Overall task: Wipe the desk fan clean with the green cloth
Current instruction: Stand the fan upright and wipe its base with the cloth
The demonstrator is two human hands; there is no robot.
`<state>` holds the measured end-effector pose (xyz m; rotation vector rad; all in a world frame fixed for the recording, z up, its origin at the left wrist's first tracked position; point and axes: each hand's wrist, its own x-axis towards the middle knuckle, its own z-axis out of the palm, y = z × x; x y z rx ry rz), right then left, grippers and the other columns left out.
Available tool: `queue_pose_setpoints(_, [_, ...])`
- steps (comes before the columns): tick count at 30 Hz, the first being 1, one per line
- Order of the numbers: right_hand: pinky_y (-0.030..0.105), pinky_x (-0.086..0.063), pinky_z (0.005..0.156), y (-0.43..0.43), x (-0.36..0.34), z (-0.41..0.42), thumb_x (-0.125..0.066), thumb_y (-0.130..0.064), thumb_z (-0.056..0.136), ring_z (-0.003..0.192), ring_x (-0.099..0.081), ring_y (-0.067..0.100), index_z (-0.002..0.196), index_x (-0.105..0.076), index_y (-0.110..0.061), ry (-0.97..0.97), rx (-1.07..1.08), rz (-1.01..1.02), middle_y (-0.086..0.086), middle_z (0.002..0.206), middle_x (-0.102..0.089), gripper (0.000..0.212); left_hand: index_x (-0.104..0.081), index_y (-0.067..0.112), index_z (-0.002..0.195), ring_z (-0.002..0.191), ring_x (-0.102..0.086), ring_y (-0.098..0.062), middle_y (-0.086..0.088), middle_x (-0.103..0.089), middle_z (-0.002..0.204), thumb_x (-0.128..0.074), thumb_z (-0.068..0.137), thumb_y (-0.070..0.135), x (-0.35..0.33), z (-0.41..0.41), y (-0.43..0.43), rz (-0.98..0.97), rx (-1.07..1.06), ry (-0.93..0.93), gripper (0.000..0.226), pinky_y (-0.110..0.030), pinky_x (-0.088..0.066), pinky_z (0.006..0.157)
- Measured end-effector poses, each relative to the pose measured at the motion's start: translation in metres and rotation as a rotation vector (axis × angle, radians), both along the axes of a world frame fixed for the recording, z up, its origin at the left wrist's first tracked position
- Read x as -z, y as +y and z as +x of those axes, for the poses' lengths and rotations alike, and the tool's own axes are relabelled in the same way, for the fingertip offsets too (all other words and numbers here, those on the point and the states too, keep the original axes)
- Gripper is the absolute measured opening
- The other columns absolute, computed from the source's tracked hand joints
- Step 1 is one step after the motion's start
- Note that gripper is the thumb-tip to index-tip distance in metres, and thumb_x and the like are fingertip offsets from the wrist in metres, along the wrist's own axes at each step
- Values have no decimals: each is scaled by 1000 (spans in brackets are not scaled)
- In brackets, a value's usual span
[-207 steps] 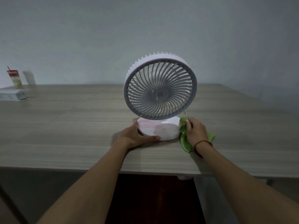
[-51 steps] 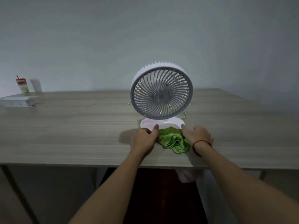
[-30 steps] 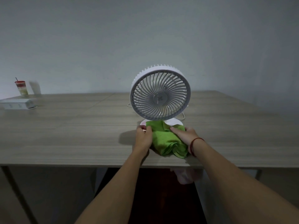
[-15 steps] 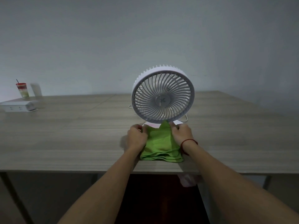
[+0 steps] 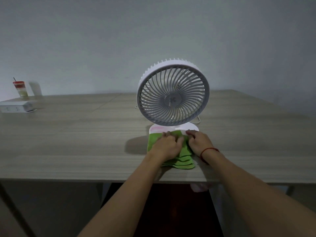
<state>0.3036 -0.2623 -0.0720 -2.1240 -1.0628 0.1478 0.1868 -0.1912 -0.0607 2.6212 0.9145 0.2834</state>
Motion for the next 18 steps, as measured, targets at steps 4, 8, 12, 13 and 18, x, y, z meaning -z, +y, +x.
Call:
queue_pose_setpoints(4, [36,-35,109,1,1,-2,-40,-21,98,132,-45,34,137,-50,-14,-73,-25,-50,15,146,-47,41,-23,11,152,152,-8,-29,-15,-13,162,-14,99,49,8,2,7,21,-77,4,66,-46,-9,123])
queue_pose_setpoints(8, [36,-36,106,1,0,-3,-41,-24,98,130,-46,35,134,-53,-10,-101,-15,-58,16,142,-49,41,-8,8,154,153,1,-21,-9,0,164,-22,87,74,11,-7,26,18,-199,11,95,-38,-4,125])
queue_pose_setpoints(12, [35,-38,105,0,0,-6,-41,-24,98,128,-47,36,135,-52,-10,-105,-3,-51,17,143,-48,41,0,13,155,152,2,-21,-3,8,164,-27,80,80,10,-9,41,-64,-300,44,103,-40,-2,123])
queue_pose_setpoints(13, [36,-39,104,0,-1,-6,-41,-24,98,126,-48,37,134,-52,-10,-109,-2,-50,18,142,-49,41,-3,13,155,152,2,-22,-5,6,165,-28,84,74,9,-7,41,-60,-297,34,97,-41,-2,123])
queue_pose_setpoints(18, [36,-36,107,0,-1,-3,-44,-22,96,130,-46,33,132,-56,-13,-90,-15,-41,16,142,-50,39,-25,16,152,151,-13,-18,-4,-20,162,-33,97,49,17,-5,18,160,6,-28,64,-34,-7,123])
